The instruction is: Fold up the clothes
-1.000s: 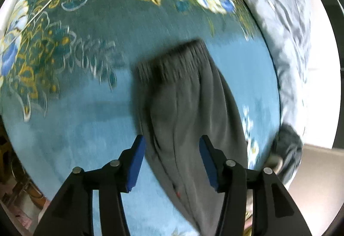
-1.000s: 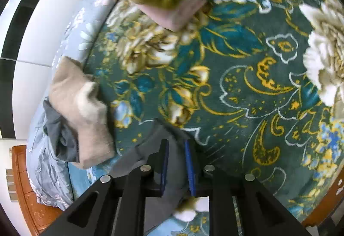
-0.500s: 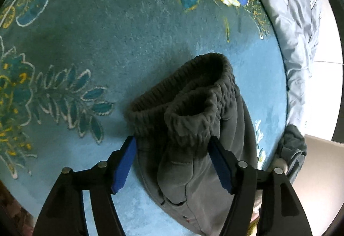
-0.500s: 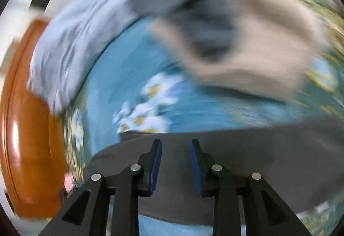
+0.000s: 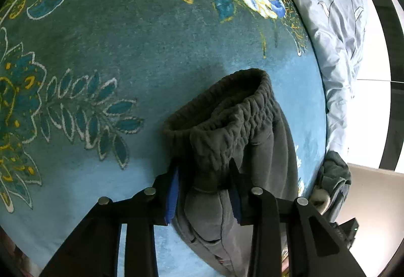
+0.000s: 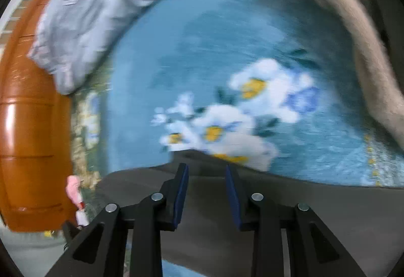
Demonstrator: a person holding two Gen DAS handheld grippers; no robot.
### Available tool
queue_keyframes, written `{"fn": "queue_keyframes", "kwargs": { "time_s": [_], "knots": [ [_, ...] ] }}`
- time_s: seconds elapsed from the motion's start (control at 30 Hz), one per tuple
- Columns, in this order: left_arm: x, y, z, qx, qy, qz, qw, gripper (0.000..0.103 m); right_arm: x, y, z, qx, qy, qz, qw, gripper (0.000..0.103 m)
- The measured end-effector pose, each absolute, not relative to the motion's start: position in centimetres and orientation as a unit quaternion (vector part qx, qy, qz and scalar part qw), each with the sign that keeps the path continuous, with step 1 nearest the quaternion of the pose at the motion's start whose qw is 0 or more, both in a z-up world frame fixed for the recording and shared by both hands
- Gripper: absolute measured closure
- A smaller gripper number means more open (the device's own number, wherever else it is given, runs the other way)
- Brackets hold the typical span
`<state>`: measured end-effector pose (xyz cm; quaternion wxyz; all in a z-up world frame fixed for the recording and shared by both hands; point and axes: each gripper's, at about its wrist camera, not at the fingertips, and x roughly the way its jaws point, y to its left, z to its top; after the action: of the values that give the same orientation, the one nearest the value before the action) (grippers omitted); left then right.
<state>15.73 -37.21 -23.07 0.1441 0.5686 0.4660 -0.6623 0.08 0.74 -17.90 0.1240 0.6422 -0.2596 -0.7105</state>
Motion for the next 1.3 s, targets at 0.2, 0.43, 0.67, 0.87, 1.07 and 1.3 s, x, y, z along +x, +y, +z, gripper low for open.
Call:
{"fn": "queue_keyframes", "kwargs": {
  "time_s": [0.2, 0.43, 0.67, 0.87, 1.07, 1.3],
  "knots": [
    [16.4, -37.8, -23.3, 0.573, 0.462, -0.662, 0.138, 0.067, -1.4, -3.4, -19.2, 0.652, -0.212, -0.711, 0.153, 0.07],
    [17.0, -38.2, -23.8, 0.572, 0.469, -0.661, 0.127, 0.067, -3.3, -6.3, -22.1, 0.719, -0.159, -0.645, 0.204, 0.068],
    [17.6, -38.5, -24.2, 0.567, 0.481, -0.658, 0.118, 0.066, -3.3, -6.6, -23.5, 0.746, -0.161, -0.603, 0.233, 0.068],
    [17.9, -38.7, -24.3, 0.566, 0.483, -0.658, 0.112, 0.063, -4.1, -5.2, -25.6, 0.753, -0.227, -0.584, 0.2, 0.07],
    [18.2, -38.6, -24.4, 0.565, 0.484, -0.66, 0.106, 0.063, -5.3, -2.8, -24.6, 0.714, -0.291, -0.616, 0.16, 0.09],
    [18.2, -38.4, -24.5, 0.572, 0.478, -0.66, 0.1, 0.059, -5.5, -3.0, -26.5, 0.716, -0.315, -0.614, 0.111, 0.091]
  ]
}}
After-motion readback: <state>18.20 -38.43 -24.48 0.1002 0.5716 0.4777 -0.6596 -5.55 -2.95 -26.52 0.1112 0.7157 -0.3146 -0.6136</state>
